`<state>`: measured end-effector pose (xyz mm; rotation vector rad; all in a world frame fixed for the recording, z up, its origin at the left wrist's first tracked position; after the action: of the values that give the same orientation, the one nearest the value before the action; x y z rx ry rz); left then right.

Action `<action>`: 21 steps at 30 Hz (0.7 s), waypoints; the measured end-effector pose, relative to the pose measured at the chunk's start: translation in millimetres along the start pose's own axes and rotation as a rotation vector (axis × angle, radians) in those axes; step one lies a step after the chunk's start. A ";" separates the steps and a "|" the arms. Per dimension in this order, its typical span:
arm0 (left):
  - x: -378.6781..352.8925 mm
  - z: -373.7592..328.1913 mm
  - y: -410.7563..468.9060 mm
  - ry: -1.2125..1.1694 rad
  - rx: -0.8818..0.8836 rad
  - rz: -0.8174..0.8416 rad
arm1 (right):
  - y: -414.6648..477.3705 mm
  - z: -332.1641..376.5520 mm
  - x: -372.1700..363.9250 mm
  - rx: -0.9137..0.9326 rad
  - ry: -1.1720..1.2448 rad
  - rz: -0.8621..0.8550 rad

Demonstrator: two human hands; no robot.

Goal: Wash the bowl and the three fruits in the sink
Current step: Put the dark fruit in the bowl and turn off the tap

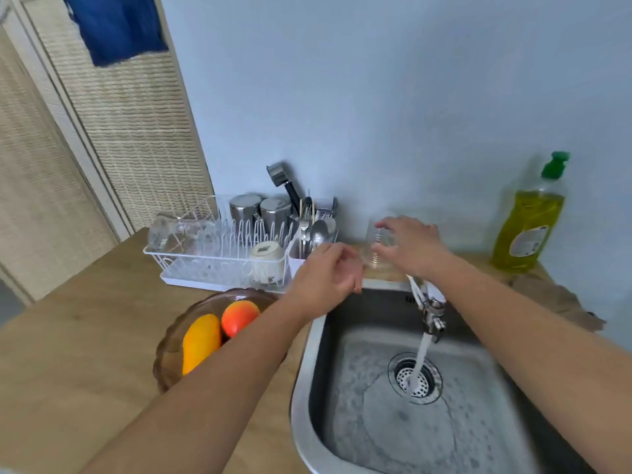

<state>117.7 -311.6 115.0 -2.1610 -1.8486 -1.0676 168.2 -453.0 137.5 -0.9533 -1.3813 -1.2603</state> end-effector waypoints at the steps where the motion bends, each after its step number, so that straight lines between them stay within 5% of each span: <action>1: -19.8 -10.4 9.6 -0.011 -0.025 0.050 | 1.2 -24.5 1.7 -0.056 0.015 0.000; 10: -146.1 -29.0 42.3 -0.095 -0.026 0.369 | 2.0 -120.6 -39.9 -0.247 0.191 0.098; 21: -155.0 -10.7 36.6 -0.425 0.067 0.257 | 33.6 -151.9 -58.9 -0.371 0.281 0.000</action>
<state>143.7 -454.5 48.8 -2.6469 -1.6467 -0.5180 236.2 -593.8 80.8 -0.9770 -0.9472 -1.6172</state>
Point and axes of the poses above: each hand's wrist, its own y-axis towards the middle knuckle, its own x-axis out of the back of the hand, z = x × y, the point moved 10 cm from there along y, towards the middle knuckle, and after that the axes turned 14 degrees about -y, right-handed, at the moved point
